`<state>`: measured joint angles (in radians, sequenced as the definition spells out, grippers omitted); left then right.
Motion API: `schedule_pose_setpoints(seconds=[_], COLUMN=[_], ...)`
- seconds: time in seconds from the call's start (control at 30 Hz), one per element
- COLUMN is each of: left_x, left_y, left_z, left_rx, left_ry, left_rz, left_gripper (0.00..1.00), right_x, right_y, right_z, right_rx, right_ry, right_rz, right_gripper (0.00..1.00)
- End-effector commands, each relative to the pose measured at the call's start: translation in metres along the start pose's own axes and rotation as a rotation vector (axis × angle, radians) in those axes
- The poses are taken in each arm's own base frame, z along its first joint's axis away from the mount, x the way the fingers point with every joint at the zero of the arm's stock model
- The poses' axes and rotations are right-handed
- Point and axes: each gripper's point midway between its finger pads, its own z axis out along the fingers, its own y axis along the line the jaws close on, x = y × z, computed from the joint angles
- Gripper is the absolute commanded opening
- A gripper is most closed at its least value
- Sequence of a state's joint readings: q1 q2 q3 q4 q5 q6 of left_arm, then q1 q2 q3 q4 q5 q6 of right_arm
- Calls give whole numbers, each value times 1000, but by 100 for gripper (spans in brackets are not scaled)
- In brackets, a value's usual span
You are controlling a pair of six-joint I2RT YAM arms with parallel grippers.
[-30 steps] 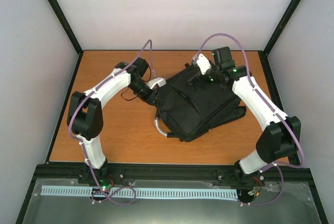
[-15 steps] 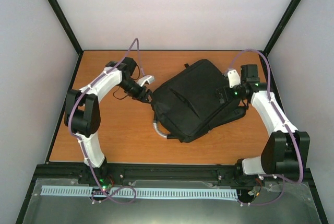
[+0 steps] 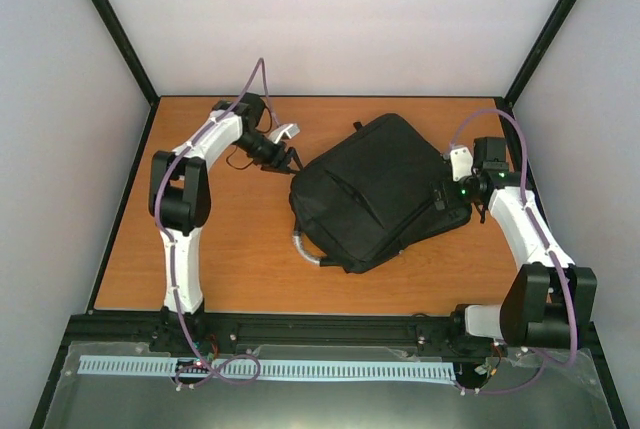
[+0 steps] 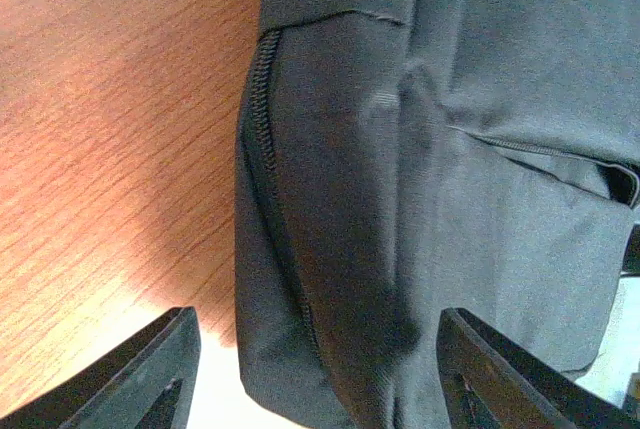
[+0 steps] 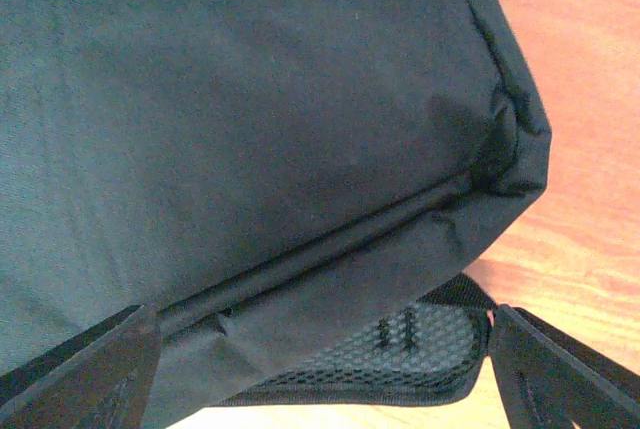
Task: Pack the student bag
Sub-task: Adjust the student bag at the center of the board.
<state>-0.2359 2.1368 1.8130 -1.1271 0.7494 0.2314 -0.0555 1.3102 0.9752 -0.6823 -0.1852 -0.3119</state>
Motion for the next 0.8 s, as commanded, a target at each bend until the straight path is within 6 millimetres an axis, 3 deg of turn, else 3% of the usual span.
schedule_pose_setpoints(seconds=[0.0, 0.33, 0.63, 0.77], left_x=[-2, 7, 31, 56], left_y=[1, -18, -44, -39], left_z=[11, 15, 23, 31], left_rx=[52, 131, 142, 108], left_ry=[19, 25, 72, 119], left_rz=[-46, -36, 29, 49], left_gripper=[66, 50, 38, 35], right_x=[15, 29, 10, -2], right_y=[-2, 4, 10, 14], right_z=[7, 27, 50, 62], right_rx=[-6, -59, -144, -155], right_ry=[36, 88, 77, 80], right_rz=[10, 26, 60, 40], right_gripper=[89, 73, 66, 66])
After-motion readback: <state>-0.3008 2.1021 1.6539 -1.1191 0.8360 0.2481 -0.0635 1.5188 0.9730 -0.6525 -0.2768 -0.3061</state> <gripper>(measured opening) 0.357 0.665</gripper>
